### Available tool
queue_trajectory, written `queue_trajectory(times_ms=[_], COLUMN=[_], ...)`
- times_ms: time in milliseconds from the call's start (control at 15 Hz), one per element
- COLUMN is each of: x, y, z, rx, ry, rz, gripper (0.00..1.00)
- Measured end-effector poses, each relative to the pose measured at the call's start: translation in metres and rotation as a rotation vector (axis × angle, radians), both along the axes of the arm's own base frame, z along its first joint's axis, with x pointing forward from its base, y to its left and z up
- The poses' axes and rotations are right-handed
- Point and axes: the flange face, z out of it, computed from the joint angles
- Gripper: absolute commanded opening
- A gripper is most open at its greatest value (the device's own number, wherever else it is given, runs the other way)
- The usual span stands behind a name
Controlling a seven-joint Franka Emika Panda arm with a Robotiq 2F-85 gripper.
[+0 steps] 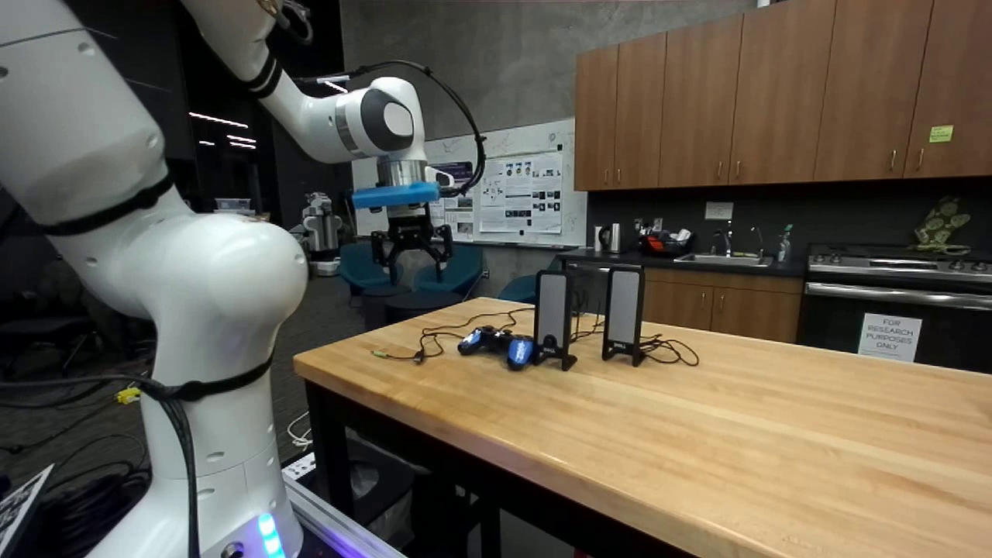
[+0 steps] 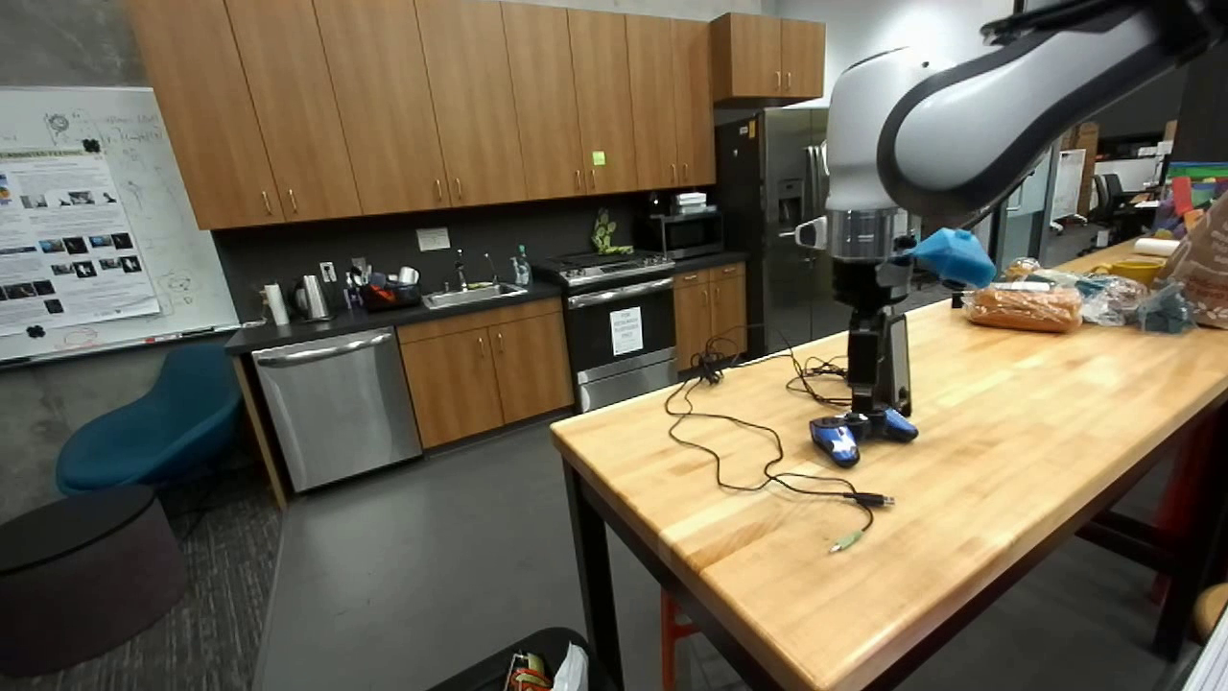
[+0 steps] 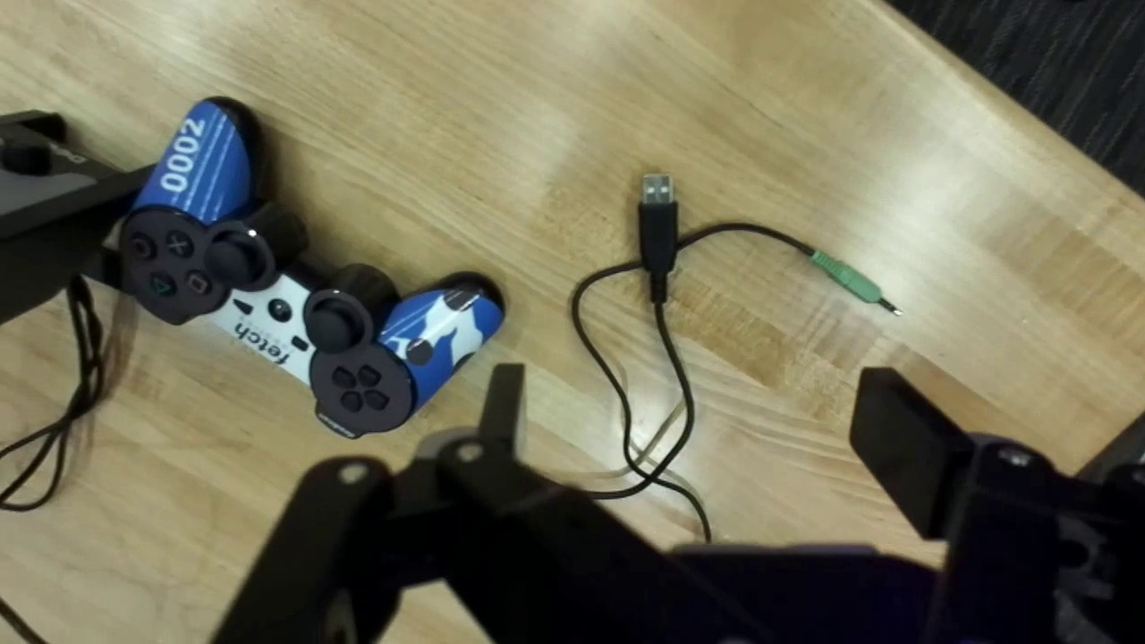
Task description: Press the left button of the gaming console
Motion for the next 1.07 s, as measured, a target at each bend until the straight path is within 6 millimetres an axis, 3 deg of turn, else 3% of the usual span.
queue_trajectory(times_ms=[200,533,1067], x=[0.02,0.047,0.076], y=[-0.012,-0.034,-0.038], z=[-0.012,-0.021,-0.049], rx=[-0.046,-0.076,-0.064], ry=[-0.004,0.0,0.009], rz=[-0.011,-0.042,-0.082], gripper=[0.35,0.01,0.0])
